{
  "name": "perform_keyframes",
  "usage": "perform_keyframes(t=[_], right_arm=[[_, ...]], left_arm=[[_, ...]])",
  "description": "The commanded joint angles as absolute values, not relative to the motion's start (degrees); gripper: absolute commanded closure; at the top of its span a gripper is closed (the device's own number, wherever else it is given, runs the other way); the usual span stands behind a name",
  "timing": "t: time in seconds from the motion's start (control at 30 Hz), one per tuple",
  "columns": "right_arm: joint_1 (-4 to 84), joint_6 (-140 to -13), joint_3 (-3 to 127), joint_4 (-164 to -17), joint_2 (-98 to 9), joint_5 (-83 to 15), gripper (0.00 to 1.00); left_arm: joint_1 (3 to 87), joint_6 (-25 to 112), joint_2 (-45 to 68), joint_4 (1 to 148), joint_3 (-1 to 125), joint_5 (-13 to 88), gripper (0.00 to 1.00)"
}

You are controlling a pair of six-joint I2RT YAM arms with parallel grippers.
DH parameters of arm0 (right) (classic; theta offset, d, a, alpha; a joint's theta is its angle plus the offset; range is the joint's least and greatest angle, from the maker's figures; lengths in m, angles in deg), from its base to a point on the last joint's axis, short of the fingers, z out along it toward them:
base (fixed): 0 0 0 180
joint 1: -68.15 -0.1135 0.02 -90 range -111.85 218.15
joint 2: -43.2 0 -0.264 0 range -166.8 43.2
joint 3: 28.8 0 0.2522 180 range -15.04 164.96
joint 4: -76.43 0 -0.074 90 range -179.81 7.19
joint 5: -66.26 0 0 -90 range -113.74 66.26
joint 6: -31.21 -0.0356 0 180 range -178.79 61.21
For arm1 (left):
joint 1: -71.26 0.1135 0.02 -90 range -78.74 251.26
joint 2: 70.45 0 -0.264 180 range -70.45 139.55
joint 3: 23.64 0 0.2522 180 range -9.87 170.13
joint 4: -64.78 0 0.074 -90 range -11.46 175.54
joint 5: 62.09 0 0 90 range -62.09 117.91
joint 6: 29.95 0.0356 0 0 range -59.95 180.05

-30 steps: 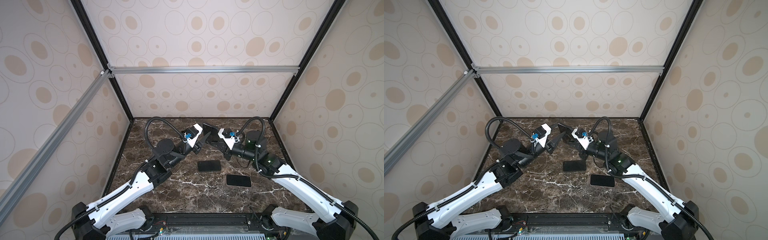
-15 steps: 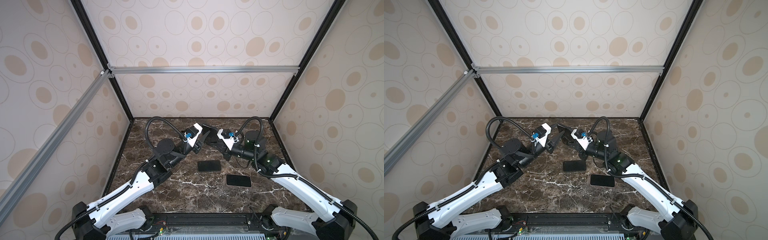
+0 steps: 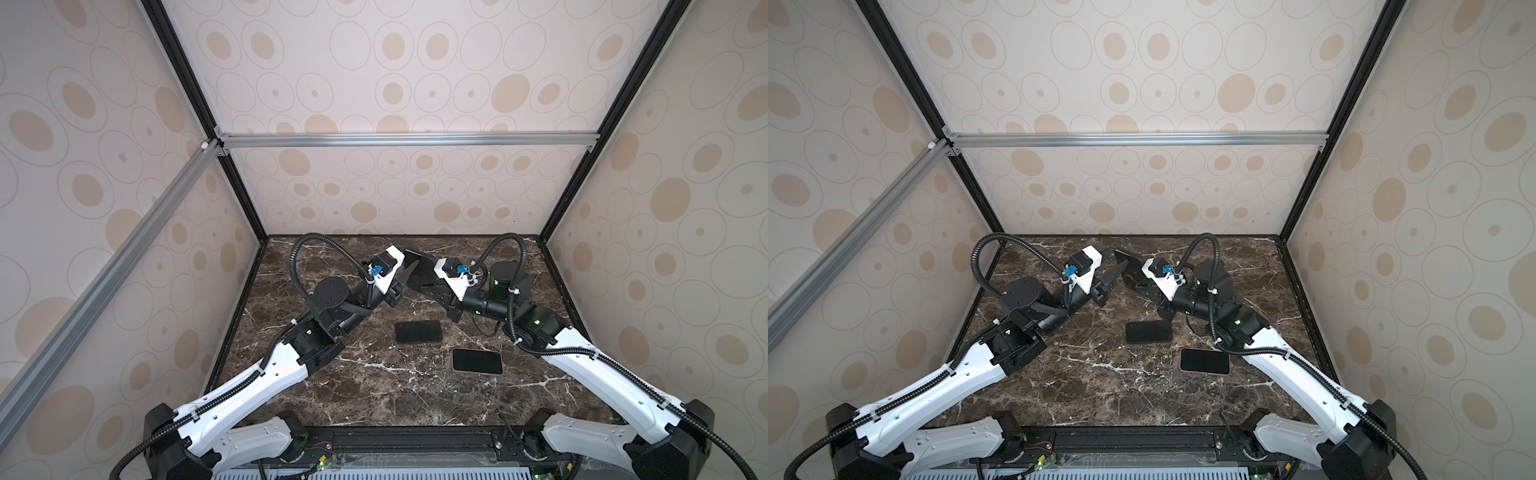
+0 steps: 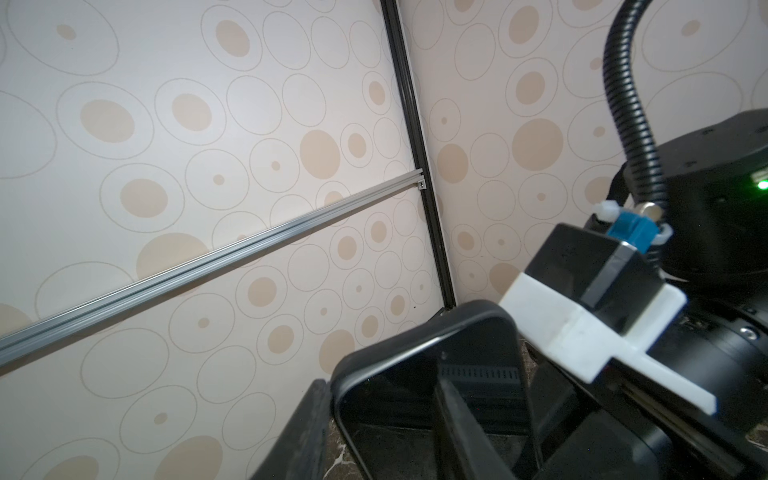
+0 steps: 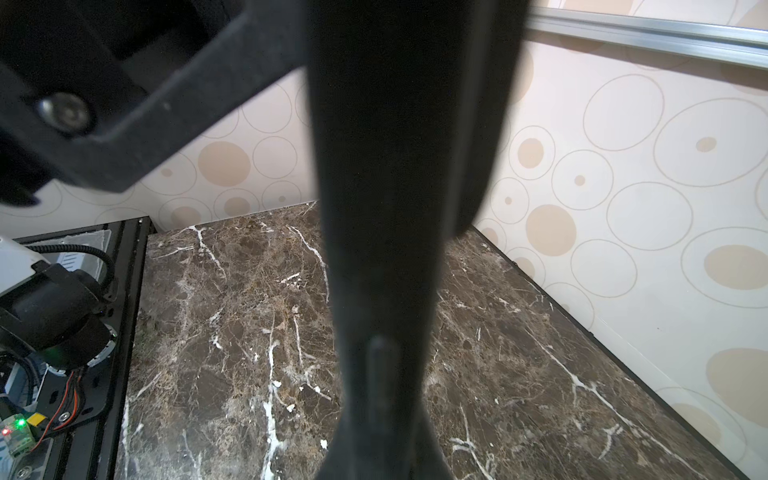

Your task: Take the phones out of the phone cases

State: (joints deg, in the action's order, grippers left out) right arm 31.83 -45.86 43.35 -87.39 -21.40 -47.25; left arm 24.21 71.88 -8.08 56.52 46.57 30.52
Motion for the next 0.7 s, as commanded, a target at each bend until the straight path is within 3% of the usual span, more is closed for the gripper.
perform_keyframes(t=[0.0, 0.3, 0.67], right_arm=[[31.62, -45.35, 45.74, -89.76, -21.31, -49.38, 1.00], [31.58, -44.35, 46.26, -88.89, -21.57, -51.40, 1.00], [31.25, -51.13, 44.74, -94.13, -21.84, -47.74, 1.00]], left_arm=[[23.71, 72.53, -7.71, 55.13, 48.09, 31.35, 0.59], [23.62, 72.32, -7.22, 56.52, 48.66, 34.71, 0.60], [23.43, 72.53, -7.88, 54.64, 47.19, 28.28, 0.57]])
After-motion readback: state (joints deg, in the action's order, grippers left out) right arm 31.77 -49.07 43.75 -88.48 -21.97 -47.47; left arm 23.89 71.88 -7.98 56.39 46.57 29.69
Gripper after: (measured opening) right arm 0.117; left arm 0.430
